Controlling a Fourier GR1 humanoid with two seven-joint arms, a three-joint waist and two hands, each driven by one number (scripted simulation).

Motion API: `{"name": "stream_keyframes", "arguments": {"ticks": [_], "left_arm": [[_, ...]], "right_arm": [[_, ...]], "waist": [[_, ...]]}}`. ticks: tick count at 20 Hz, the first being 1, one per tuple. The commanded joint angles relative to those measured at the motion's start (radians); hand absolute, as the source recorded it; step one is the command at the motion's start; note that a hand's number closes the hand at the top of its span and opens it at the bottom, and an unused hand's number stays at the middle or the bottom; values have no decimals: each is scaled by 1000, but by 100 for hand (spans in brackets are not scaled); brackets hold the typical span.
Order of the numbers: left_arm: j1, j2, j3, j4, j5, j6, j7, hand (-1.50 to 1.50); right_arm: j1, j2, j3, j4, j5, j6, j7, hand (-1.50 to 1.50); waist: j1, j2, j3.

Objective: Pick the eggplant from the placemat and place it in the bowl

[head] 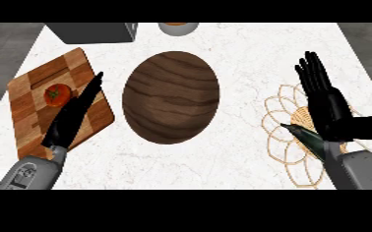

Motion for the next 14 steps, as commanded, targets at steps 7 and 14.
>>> {"name": "stream_keyframes", "arguments": {"ticks": [7,14], "left_arm": [[-80,-56,162,-61,97,83,-85,0],[3,-21,350,-52,212,32,-215,0]], "right_arm": [[-153,-170,295,-205,147,489,11,-150],[217,-372,207,-267,158,723,-389,-150]], "waist": [[93,-53,-52],[-2,-8,-35]]}}
